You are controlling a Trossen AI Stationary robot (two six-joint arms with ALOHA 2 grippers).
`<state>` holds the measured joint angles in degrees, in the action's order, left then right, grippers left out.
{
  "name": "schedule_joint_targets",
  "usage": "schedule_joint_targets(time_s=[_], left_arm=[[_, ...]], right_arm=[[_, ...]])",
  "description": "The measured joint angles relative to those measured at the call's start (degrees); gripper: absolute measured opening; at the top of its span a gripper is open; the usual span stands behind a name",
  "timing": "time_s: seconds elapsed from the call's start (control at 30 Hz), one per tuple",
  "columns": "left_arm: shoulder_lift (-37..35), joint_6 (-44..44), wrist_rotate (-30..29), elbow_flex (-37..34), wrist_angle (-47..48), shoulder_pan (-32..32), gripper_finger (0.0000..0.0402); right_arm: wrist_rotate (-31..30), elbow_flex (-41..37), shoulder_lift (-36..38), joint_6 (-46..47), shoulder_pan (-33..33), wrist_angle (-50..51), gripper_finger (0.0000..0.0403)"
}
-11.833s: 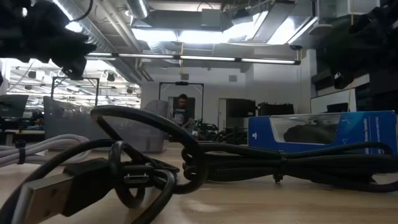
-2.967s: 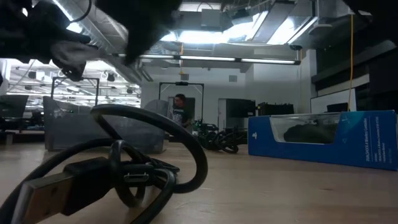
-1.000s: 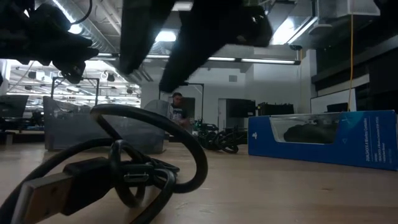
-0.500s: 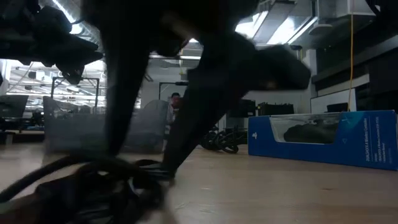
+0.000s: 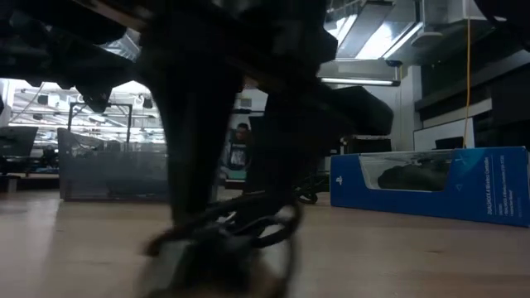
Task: Pick and place USB-C Cables
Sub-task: Put the bottom black charger cable into the black bin
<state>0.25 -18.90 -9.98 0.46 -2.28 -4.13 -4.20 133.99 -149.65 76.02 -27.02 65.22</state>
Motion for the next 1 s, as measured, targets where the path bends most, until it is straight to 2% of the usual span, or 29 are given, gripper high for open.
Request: schedule_joint_targets(time_s=[0.1, 0.23, 0.37, 0.5, 0.67, 0.87, 1.0], left_arm=[[0.00, 0.01, 0.00, 0.01, 0.00, -0.01, 0.0096], [0.00, 0.03, 0.00, 0.01, 0.02, 0.01, 0.0096], [0.00, 0.02, 0.00, 0.01, 0.04, 0.00, 0.0096], [0.00, 0.03, 0.00, 0.01, 0.07, 0.01, 0.0096], [0.00, 0.03, 0.00, 0.01, 0.07, 0.01, 0.0096], [0.00, 0.03, 0.00, 0.01, 0.09, -0.01, 0.0096], [-0.01, 0.02, -0.02, 0.01, 0.09, 0.00, 0.0096]], right_arm=[[0.08, -0.06, -0.04, -10.34, 0.21, 0.82, 0.0154], [-0.23, -0.17, -0.04, -28.58, 0.49, 1.52, 0.0154], [-3.22, -0.33, -0.11, -42.43, 0.68, 1.87, 0.0154], [-4.19, -0.33, -0.11, -43.07, 1.46, 2.26, 0.0130], [-5.73, -0.30, -0.09, -43.06, 2.00, 3.95, 0.0031], [-9.33, 0.26, 0.92, -43.74, 1.90, 5.38, 0.0030], [-17.34, 0.31, 3.57, -45.42, 2.46, 5.96, 0.0030]])
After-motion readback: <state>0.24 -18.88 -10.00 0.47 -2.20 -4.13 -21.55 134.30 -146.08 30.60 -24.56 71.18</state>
